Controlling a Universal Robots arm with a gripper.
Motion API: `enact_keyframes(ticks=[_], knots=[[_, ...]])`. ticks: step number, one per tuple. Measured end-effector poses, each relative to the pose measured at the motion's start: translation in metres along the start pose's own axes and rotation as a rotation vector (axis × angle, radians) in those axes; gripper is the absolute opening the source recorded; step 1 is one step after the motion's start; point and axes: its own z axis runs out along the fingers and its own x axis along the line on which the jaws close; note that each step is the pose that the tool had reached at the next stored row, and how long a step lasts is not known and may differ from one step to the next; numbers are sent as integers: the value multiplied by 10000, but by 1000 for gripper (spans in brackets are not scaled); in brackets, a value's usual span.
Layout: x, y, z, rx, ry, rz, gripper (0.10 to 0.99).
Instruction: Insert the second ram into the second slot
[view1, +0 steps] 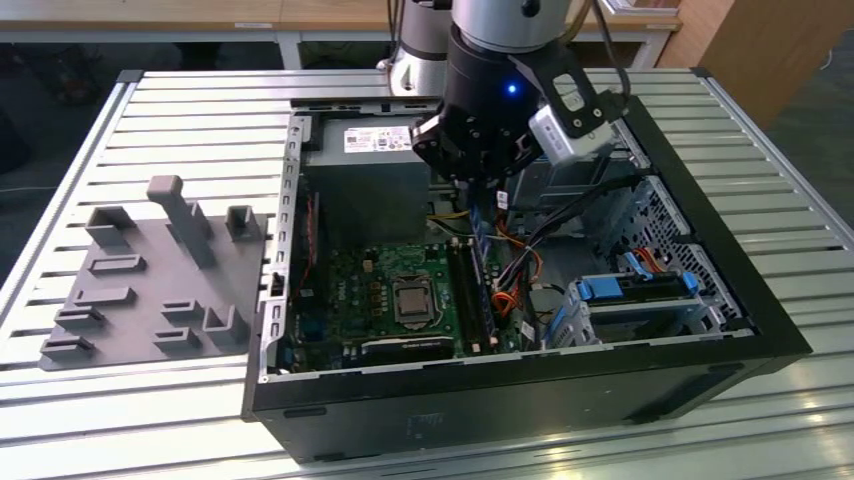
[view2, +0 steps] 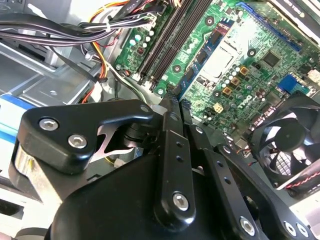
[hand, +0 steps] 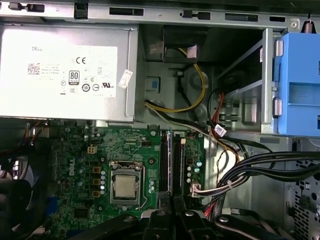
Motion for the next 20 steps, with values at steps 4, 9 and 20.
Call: enact_keyframes(ticks=[4, 9, 20], knots=[[1, -3, 37, 1, 0, 1, 133], [1, -8, 79, 1, 0, 0, 133], [2, -13, 138, 7, 10, 0, 133]])
